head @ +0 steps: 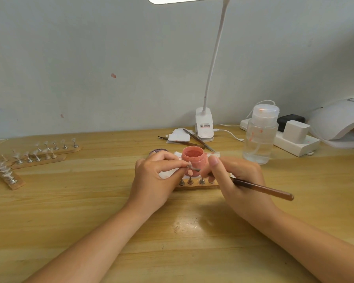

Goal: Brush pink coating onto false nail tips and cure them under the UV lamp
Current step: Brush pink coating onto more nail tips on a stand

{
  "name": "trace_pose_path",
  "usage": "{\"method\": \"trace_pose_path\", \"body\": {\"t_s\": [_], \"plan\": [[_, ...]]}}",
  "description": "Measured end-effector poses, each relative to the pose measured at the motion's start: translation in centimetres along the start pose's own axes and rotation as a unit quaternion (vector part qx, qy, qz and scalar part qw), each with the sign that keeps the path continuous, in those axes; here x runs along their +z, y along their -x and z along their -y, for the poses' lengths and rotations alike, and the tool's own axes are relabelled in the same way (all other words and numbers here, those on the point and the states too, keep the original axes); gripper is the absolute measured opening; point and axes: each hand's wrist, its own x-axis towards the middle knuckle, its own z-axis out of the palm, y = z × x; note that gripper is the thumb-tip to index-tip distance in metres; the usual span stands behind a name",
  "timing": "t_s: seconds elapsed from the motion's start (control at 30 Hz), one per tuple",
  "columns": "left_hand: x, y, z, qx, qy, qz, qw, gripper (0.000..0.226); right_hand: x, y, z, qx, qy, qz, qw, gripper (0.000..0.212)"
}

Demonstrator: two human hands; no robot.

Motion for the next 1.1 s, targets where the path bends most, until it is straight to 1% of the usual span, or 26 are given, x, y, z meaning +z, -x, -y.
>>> {"method": "trace_pose_path", "body": {"t_s": [0.07,0.17,0.2,0.3,0.37,0.47,0.6,0.77,0.87,0.97,1.1], "plan": [[-0.01,0.03,-0.06,-0.001,0.000,-0.001,1.000,0.023,-0.11,0.11,-0.01,0.010,-0.021,-0.004,1.000,0.051],[-0.02,0.04,0.12,0.003,-0.016,0.004,1.000,0.014,0.03,-0.12,0.10,-0.013,0.002,-0.007,1.000,0.039],[-0.02,0.04,0.16,0.002,-0.019,0.005,1.000,0.013,0.06,-0.15,0.09,-0.013,0.009,-0.001,1.000,0.039],[-0.04,0.07,0.02,-0.005,-0.012,0.005,1.000,0.015,-0.10,0.10,-0.03,0.020,-0.021,-0.001,1.000,0.048],[-0.06,0.07,-0.05,-0.005,-0.012,0.004,1.000,0.014,-0.10,0.07,0.11,0.015,-0.023,-0.011,1.000,0.045],[-0.07,0.08,-0.02,-0.005,-0.017,0.002,1.000,0.013,0.11,-0.13,0.12,-0.002,0.007,-0.002,1.000,0.041],[-0.09,0.06,-0.08,-0.003,-0.015,0.000,1.000,0.014,0.00,0.11,-0.16,0.042,-0.044,-0.012,0.998,0.052],[-0.22,-0.04,-0.26,-0.007,-0.003,-0.018,1.000,0.018,0.17,0.07,-0.01,0.062,-0.078,-0.057,0.993,0.043],[-0.30,-0.04,-0.25,-0.004,0.005,-0.018,1.000,0.017,0.14,0.21,0.02,0.073,-0.077,-0.060,0.993,0.042],[-0.31,0.01,-0.01,0.001,0.002,-0.007,1.000,0.010,0.14,0.25,0.01,0.058,-0.051,-0.042,0.996,0.041],[-0.25,-0.02,0.04,0.014,0.000,-0.009,1.000,0.015,0.26,0.00,0.30,0.016,-0.020,-0.036,0.999,0.042]]}}
